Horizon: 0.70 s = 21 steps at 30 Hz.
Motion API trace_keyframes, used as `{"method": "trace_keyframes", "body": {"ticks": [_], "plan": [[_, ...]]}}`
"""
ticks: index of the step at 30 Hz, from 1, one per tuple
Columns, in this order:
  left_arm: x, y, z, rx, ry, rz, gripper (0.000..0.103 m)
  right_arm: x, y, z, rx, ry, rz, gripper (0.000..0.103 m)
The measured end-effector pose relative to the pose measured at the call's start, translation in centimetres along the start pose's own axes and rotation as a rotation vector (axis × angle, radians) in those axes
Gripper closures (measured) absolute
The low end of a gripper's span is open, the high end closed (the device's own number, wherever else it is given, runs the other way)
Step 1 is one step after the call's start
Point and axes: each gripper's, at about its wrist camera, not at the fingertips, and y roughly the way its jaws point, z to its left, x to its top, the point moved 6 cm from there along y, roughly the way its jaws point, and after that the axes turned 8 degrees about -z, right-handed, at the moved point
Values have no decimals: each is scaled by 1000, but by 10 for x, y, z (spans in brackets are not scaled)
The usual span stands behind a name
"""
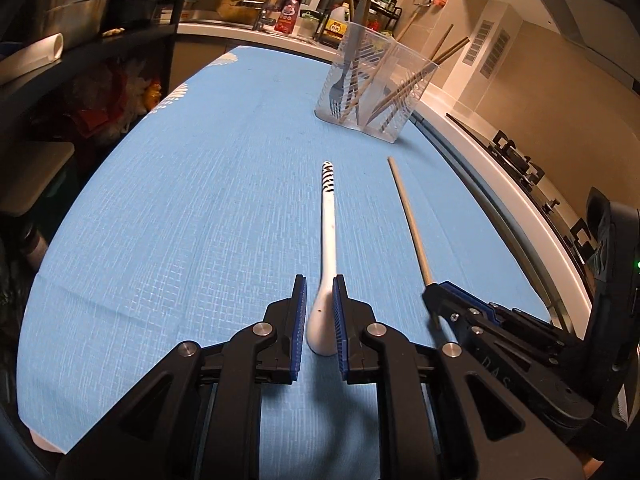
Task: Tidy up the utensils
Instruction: 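Move the left tool to the white spoon while the right tool approaches the last chopstick, then close the left tool on the white spoon's bowl while the right tool grasps the chopstick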
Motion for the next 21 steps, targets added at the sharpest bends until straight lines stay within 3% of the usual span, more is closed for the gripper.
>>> {"method": "trace_keyframes", "body": {"ticks": [5, 9, 21], "plan": [[-4, 1, -5, -8, 15, 3, 89, -1, -7, -18, -54, 30, -3, 98], [-10, 6, -10, 13, 47, 19, 82, -5, -14, -25, -81, 43, -6, 98], [-21, 3, -31, 135, 292, -52, 79, -8, -13, -27, -89, 52, -6, 97]]}}
